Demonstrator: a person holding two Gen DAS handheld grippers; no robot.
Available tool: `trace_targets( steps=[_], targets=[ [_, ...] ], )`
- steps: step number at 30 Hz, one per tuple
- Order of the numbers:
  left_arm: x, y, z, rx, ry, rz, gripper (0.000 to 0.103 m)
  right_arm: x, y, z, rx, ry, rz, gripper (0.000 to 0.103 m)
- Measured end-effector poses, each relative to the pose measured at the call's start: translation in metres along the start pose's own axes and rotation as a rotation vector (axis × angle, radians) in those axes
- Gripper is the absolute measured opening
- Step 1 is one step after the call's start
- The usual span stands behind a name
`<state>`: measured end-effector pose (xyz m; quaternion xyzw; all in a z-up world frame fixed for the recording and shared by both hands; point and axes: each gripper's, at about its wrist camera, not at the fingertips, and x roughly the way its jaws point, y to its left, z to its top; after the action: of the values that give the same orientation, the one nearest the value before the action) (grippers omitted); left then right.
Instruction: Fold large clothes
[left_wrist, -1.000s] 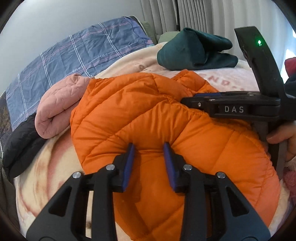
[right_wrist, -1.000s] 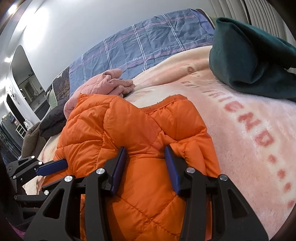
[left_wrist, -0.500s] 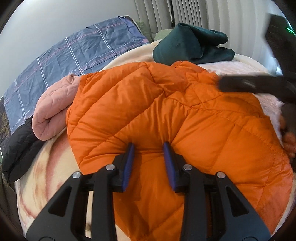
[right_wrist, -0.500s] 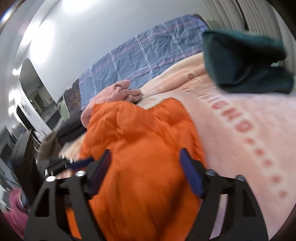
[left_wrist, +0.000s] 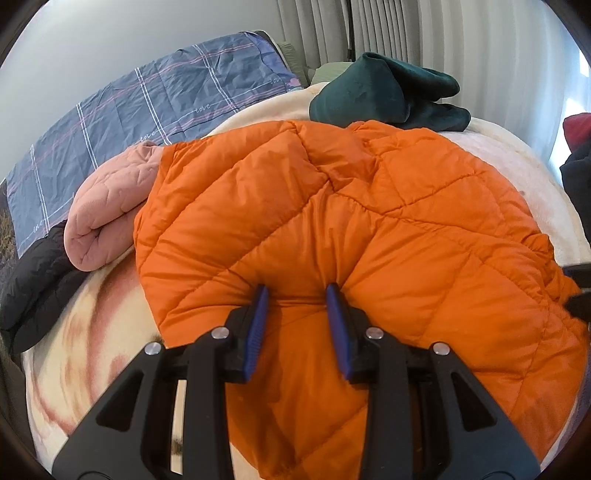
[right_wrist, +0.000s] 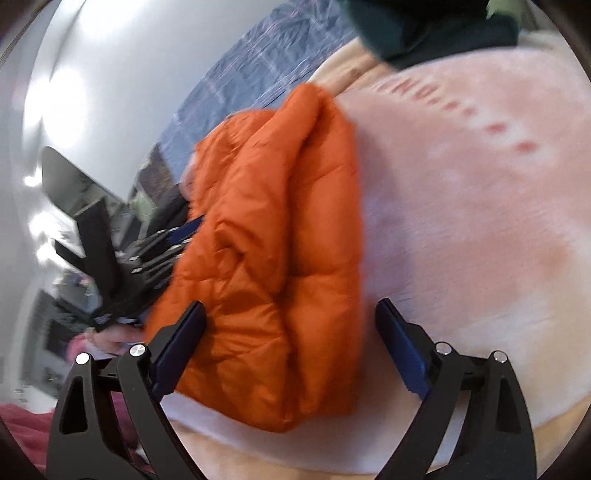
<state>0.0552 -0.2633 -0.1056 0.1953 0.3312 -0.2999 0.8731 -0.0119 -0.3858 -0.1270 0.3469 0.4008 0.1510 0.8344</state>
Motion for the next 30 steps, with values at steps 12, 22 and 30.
trace_targets(
  steps=[12, 22, 30],
  targets=[
    [-0.001, 0.000, 0.000, -0.013, -0.012, -0.002, 0.034, 0.017, 0.002, -0.001, 0.029, -0.003, -0.104, 0.060],
    [0.002, 0.097, -0.018, -0.482, -0.030, -0.145, 0.094, 0.022, 0.017, -0.010, -0.039, -0.009, -0.173, 0.058],
    [0.037, 0.102, -0.036, -0.666, 0.062, -0.527, 0.076, 0.021, 0.046, -0.007, -0.171, -0.069, -0.203, 0.034]
  ],
)
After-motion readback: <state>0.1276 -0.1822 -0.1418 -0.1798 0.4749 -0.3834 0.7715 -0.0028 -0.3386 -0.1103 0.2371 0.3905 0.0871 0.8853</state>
